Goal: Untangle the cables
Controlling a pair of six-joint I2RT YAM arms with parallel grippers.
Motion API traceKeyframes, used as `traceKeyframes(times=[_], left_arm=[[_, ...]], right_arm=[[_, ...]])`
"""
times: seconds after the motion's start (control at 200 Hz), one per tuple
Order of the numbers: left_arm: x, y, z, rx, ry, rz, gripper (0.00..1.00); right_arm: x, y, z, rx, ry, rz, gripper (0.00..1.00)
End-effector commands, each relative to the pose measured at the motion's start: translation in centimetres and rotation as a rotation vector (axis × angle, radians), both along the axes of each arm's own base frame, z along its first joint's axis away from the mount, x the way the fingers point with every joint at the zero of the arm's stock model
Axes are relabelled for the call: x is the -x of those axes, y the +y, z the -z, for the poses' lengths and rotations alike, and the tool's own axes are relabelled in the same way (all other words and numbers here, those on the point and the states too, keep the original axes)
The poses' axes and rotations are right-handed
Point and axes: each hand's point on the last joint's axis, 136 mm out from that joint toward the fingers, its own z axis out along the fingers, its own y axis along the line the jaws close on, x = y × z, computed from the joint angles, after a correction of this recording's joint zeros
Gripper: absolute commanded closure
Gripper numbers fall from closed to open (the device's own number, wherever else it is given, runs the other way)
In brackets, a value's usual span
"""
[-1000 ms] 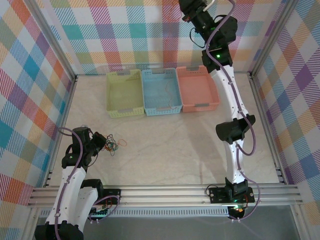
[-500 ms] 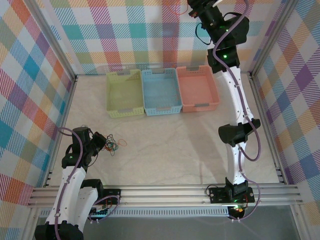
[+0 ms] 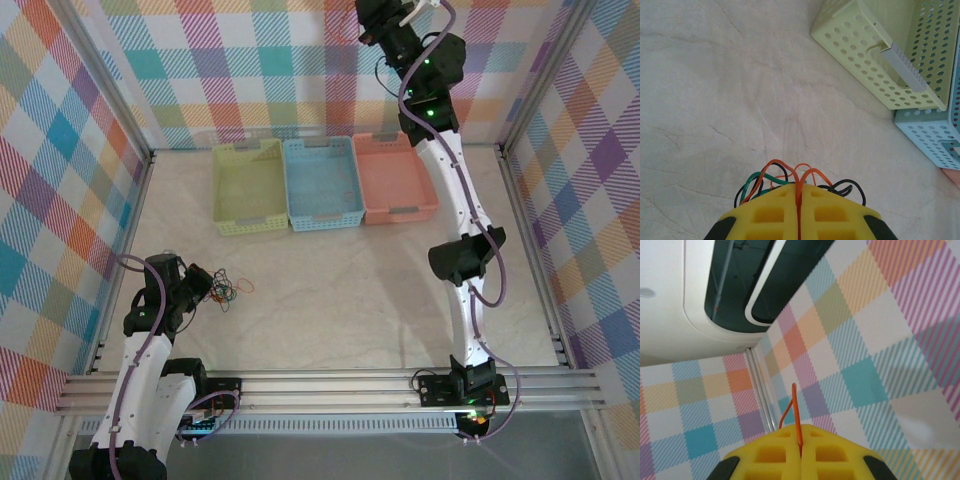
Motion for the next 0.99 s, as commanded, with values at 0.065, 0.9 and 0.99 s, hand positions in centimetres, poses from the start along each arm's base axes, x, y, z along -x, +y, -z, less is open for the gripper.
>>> traceKeyframes(times=[0.065, 0.9, 0.99], left_arm=[[0.0, -0.4, -0.3, -0.009, -0.014, 0.027, 1.00], [-0.1, -1.2, -0.6, 0.003, -0.030, 0.067, 1.00], [-0.1, -1.2, -0.5, 0.000, -0.028, 0.069, 1.00]], right_arm=[[-2.5, 2.0, 3.8, 0.045, 0.075, -0.035, 1.00], [-7.4, 5.9, 42.6, 0.657, 0.820, 0.043, 0.90], [-7.0, 6.3, 42.2, 0.672, 0.806, 0.015, 0.70]])
